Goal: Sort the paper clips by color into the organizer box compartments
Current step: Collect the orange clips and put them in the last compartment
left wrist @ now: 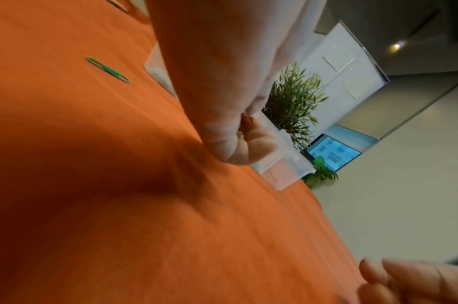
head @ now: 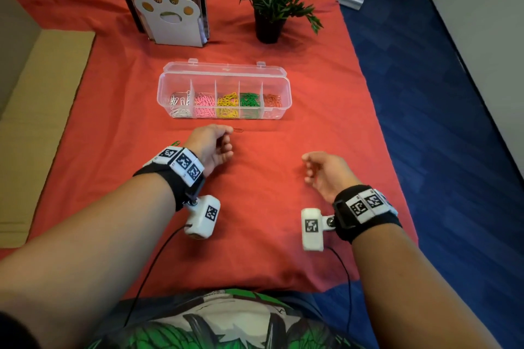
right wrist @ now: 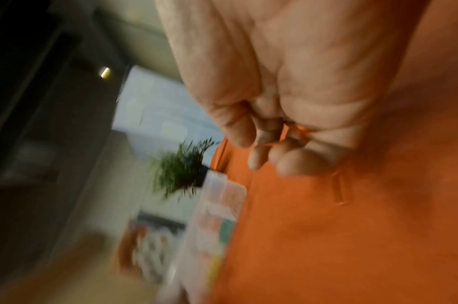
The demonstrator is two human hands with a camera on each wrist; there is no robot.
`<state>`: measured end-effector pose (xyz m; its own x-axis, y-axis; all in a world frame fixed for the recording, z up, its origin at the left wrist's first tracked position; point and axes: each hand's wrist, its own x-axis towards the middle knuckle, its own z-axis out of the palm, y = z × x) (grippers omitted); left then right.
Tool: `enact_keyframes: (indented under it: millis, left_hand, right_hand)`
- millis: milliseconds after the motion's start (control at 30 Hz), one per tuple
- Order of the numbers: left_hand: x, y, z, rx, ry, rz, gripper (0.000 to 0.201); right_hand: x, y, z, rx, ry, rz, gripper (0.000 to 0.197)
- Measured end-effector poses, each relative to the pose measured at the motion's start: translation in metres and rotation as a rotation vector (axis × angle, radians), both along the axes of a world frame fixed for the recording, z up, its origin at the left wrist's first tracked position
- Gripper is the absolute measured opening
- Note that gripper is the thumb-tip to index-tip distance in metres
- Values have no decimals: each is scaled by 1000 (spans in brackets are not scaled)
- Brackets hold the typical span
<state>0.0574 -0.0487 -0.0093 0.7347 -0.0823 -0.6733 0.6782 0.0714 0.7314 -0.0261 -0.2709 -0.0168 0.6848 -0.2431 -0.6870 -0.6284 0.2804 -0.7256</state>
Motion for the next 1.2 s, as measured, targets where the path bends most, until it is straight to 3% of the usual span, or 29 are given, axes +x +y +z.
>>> enact_keyframes:
  millis: [67, 133, 167, 233, 367, 533, 667, 733, 800, 933, 1000, 1067, 1200]
  left_hand:
    - [4, -5, -3, 267, -174, -163, 19]
    - [5, -9, -5, 692, -467, -445, 17]
    - [5, -10, -8, 847, -579, -552, 23]
    - [7, -11, -13, 992, -692, -658, 30]
    - [10, -14, -24, 1074, -700, -693, 23]
    - [12, -18, -25, 1085, -646, -749, 16]
    - [15, -20, -25, 1055, -670, -695, 24]
    - [16, -20, -25, 1066, -683, -703, 31]
    - [16, -19, -27, 1074, -686, -722, 24]
    - [9, -21, -30, 1046, -583, -734, 16]
    - [7, -23, -28, 955, -508, -691, 14]
    - [8, -29, -16, 757, -395, -583, 9]
    - [29, -61, 27, 188, -193, -226, 15]
  right_hand:
    - [-3, 2, -8, -528, 15, 382, 23]
    - [-9, 8, -14, -939, -3, 660, 10]
    - [-13, 11, -17, -1037, -6, 717, 13]
    - [-21, 17, -23, -1160, 27, 787, 24]
    - [-30, 25, -24, -1325, 33, 846, 22]
    - [-26, 26, -15, -1191, 66, 912, 25]
    - [-21, 31, -14, -1093, 13, 962, 25]
    - [-12, 31, -11, -899, 14, 846, 19]
    - [-4, 30, -2, -624, 14, 665, 21]
    - [10, 22, 19, 186, 14, -8, 23]
    - [18, 11, 25, 398, 58, -138, 20]
    - [24, 2, 28, 475, 80, -197, 19]
    - [29, -8, 32, 385, 64, -210, 23]
